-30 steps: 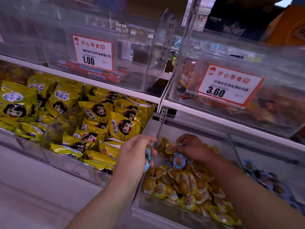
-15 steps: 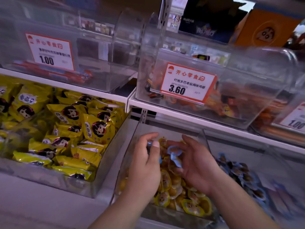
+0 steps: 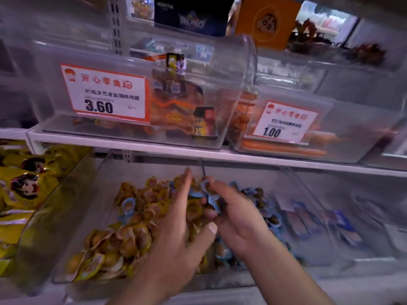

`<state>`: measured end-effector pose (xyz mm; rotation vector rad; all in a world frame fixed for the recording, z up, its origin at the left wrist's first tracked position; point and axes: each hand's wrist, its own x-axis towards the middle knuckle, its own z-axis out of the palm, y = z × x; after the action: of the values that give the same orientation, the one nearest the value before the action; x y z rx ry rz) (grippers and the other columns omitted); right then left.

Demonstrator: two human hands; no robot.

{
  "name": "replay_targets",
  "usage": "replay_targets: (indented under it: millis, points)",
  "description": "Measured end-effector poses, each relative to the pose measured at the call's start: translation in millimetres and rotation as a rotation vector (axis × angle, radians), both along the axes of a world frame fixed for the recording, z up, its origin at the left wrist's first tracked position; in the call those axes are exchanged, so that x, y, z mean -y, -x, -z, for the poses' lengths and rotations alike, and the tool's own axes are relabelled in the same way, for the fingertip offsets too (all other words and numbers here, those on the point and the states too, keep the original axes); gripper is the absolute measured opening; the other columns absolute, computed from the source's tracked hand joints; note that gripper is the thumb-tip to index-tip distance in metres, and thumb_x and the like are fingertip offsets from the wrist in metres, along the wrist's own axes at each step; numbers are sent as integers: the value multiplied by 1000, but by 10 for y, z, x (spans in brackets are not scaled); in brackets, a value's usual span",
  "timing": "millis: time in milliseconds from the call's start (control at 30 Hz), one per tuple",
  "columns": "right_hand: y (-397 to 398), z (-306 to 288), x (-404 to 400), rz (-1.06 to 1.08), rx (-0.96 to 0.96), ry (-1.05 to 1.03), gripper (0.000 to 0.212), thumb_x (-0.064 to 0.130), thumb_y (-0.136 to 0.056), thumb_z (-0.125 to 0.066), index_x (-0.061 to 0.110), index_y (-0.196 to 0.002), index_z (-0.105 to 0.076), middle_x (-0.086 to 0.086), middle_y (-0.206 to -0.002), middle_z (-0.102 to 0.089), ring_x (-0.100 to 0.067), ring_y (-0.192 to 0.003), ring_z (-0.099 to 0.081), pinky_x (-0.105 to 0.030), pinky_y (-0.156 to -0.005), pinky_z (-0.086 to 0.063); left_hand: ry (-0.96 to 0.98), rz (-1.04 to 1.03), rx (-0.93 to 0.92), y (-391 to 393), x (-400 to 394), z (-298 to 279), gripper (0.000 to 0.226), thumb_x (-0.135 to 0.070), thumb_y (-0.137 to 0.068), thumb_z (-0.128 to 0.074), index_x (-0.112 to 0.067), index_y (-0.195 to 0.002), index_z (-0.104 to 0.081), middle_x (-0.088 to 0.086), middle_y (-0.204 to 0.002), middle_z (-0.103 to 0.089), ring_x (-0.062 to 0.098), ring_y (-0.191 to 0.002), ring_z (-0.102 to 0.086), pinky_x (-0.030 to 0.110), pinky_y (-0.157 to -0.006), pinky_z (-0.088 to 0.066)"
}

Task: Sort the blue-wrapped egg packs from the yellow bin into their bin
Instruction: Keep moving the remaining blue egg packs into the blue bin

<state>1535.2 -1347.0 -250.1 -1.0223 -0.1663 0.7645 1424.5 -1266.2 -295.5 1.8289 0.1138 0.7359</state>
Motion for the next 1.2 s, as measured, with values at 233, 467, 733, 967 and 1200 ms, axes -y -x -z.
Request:
replay_targets:
  millis: [233, 467, 733, 967, 1200]
  points:
    - [-900, 275, 437, 220, 301, 331, 26, 29, -95, -65, 10, -78, -70, -6, -67, -65, -26, -63, -60, -30, -54, -53, -165, -300, -170, -104, -331, 177, 37, -31, -96, -58, -53, -126, -53, -30, -133, -52, -8, -123, -48, 24, -104, -40]
    - [-1137, 497, 519, 286, 606, 717, 27, 38, -96, -57, 18, -103, -74, 1, -102, -76, -20, -104, -69, -36, -85, -53, -309, -366, -227, 81, -534, 117, 30, -27, -91, -58, -48, -112, -61, -29, -103, -64, -6, -84, -60, 13, -69, -41]
    - [-209, 138, 37, 191, 1215, 515, 22, 22, -93, -53, 34, -96, -71, 21, -88, -72, 0, -77, -66, -7, -61, -45, -504, -660, -91, 717, -979, -72, 29, -24, -87, -46, -30, -102, -71, -18, -102, -64, 2, -97, -57, 20, -85, -43]
    - [267, 199, -1264, -680, 1648, 806, 34, 25, -91, -62, 21, -125, -63, -6, -121, -66, -24, -113, -61, -40, -96, -49, -540, -628, -391, 1140, -1238, 40, 40, -13, -84, -54, -22, -120, -67, -1, -139, -53, 22, -126, -50, 36, -106, -41]
    - [258, 465, -1986, -1256, 1773, 1234, 70, 41, -83, -65, 33, -148, -40, -9, -152, -43, -29, -130, -50, -43, -106, -45, -512, -538, -358, 1237, -1319, 6, 43, -18, -83, -46, -27, -121, -66, -10, -136, -52, 14, -123, -48, 30, -106, -39]
